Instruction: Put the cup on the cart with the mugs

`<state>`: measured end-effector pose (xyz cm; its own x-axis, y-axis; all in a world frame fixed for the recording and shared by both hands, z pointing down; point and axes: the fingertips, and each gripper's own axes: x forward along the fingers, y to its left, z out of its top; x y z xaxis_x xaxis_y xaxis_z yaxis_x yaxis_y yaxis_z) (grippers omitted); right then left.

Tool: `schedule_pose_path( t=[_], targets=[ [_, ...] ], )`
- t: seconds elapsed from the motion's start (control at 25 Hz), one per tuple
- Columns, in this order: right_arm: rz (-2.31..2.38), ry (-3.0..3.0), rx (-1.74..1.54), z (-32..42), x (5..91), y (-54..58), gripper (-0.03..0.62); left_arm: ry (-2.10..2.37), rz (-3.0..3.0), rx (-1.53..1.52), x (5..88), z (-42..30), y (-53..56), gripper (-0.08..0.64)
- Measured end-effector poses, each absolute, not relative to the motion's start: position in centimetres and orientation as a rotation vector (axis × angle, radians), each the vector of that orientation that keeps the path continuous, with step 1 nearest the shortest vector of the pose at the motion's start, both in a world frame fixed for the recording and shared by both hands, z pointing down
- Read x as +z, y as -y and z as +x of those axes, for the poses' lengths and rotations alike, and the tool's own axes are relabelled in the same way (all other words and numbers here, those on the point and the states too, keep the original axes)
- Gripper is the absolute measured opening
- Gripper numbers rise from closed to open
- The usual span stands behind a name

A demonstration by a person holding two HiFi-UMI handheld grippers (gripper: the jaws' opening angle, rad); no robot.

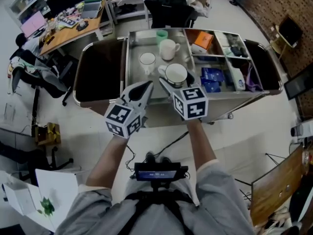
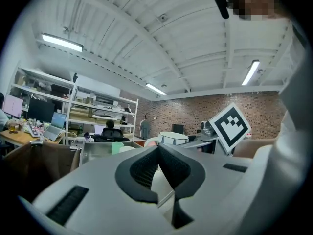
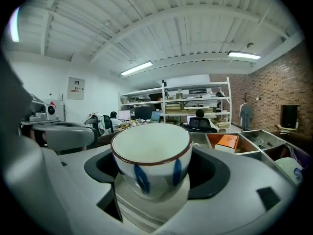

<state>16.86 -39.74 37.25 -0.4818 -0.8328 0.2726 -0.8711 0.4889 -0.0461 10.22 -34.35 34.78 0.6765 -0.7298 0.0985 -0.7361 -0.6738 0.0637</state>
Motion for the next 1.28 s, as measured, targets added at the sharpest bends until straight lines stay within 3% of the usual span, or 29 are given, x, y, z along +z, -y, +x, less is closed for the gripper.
schedule_pose_path(
  t=[0.4,1.28],
  targets=[
    [1.674,2.386,0.357,18.8,38.5,47.6,0.413,1.2,2.753,0.092,35.9,10.4,40.8,0.002],
    [1.516,2.275,0.506,18.9,48.9,55.6,0.413,1.265,2.665,0.122,37.8,12.2,46.2,0.002]
  ],
)
